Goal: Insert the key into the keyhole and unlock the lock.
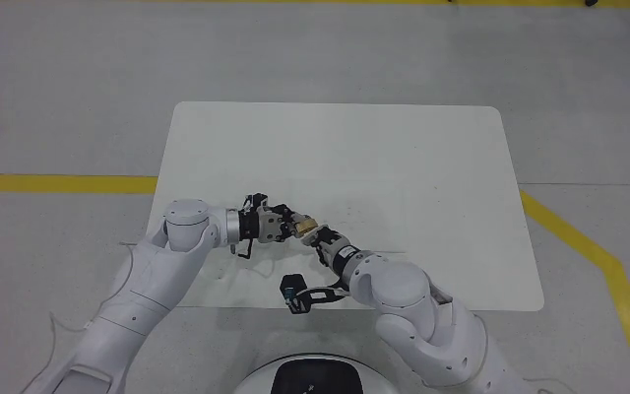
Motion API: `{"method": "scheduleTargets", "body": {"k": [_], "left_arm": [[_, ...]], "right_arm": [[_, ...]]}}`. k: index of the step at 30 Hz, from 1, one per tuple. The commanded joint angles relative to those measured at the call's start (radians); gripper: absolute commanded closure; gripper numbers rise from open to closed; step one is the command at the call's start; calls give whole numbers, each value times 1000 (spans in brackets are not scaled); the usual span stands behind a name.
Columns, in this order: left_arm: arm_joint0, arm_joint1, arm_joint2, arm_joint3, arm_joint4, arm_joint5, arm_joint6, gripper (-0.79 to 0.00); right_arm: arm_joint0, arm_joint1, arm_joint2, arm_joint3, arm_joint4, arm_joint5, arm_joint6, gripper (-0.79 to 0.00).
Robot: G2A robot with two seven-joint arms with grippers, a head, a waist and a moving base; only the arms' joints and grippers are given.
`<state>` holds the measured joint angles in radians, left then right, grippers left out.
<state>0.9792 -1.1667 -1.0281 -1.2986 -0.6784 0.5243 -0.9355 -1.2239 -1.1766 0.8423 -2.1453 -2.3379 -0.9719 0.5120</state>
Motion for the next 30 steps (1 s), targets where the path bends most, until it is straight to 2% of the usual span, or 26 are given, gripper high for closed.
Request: {"method": "scheduleTargets", "body": {"k": [1, 21, 24, 29, 30], "left_arm": [[1, 1, 0, -3, 0, 1, 2, 0], [11, 6, 1, -21, -9, 7, 12, 0], [8, 6, 0, -16, -13, 8, 9, 0], [5, 7, 0, -10, -18, 7, 7, 0], [5, 7, 1, -10, -18, 7, 6, 0]], "right_arm": [[0, -3, -6, 2, -7, -4, 11, 0], [3, -30, -12, 19, 7, -15, 84, 0], [3, -34, -11, 20, 9, -16, 86, -46], [2, -37, 0, 19, 16, -18, 86, -58], [1, -38, 3, 19, 17, -17, 86, -80]]}}
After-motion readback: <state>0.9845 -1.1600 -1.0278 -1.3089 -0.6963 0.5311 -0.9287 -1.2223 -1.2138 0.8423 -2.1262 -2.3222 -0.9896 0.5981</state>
